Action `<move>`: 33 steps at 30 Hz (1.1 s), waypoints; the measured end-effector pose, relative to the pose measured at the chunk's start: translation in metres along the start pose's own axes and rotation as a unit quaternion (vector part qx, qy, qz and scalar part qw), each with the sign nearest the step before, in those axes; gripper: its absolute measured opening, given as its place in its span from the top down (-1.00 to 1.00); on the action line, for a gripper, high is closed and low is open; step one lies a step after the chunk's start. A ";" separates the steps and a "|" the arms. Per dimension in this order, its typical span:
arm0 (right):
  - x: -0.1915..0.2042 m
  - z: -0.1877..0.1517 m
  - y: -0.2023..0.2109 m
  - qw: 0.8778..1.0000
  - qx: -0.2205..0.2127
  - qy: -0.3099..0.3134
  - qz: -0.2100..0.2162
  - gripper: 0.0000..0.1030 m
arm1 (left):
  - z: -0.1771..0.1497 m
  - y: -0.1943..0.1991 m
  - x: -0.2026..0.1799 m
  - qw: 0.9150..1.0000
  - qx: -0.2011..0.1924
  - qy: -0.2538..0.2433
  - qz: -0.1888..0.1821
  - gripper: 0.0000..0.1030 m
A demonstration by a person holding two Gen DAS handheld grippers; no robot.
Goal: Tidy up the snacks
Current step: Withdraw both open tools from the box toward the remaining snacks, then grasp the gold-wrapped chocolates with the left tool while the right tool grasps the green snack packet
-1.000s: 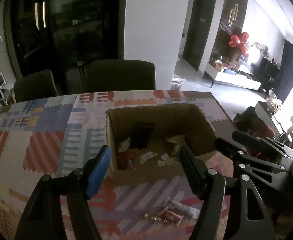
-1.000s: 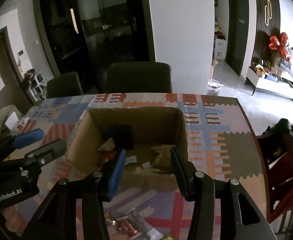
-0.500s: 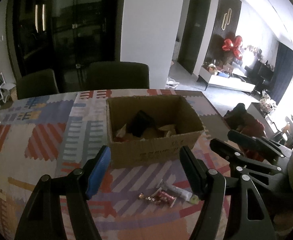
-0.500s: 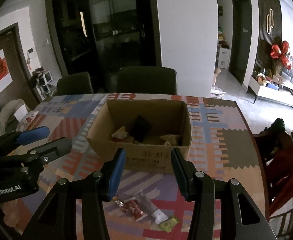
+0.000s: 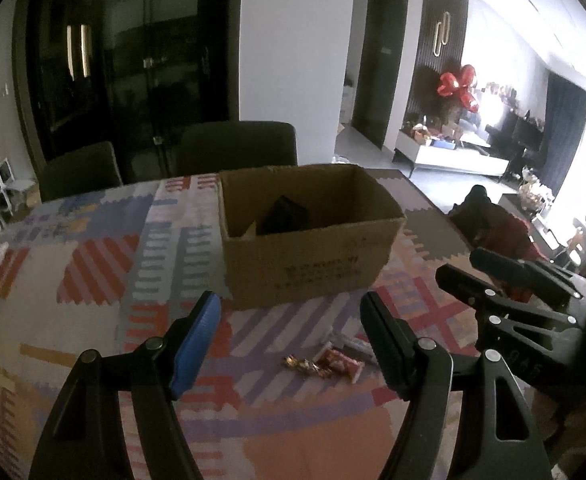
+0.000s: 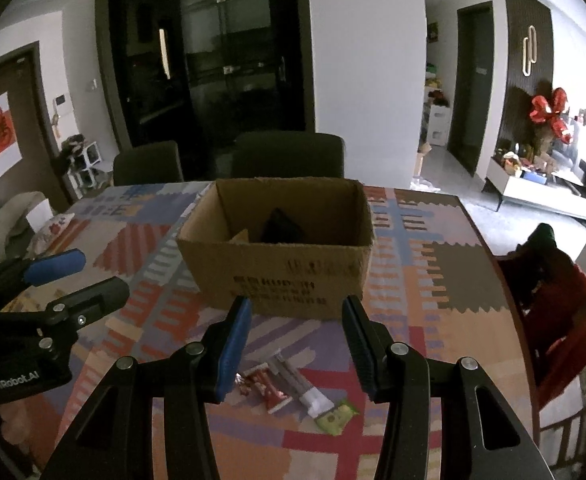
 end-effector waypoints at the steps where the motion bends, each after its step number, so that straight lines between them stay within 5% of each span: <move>1: 0.000 -0.004 0.003 1.000 -0.003 -0.002 -0.001 0.06 | -0.003 0.001 -0.001 1.000 0.000 0.001 -0.003 -0.39; 13: -0.003 -0.047 0.009 0.999 -0.006 -0.023 -0.030 0.06 | -0.042 -0.001 -0.004 1.000 -0.008 0.000 -0.008 -0.39; 33: -0.045 -0.126 -0.036 0.990 0.058 -0.106 -0.074 0.06 | -0.106 -0.081 -0.025 0.995 0.086 -0.010 -0.044 -0.32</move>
Point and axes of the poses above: each gripper's, at about its wrist camera, not at the fingertips, and y roughly against the way its jaws point, x to its left, z to its top, the point moved 10 cm from there along -y, roughly the way its jaws point, and after that the axes turned 10 degrees about z, right-handed, at the moved point
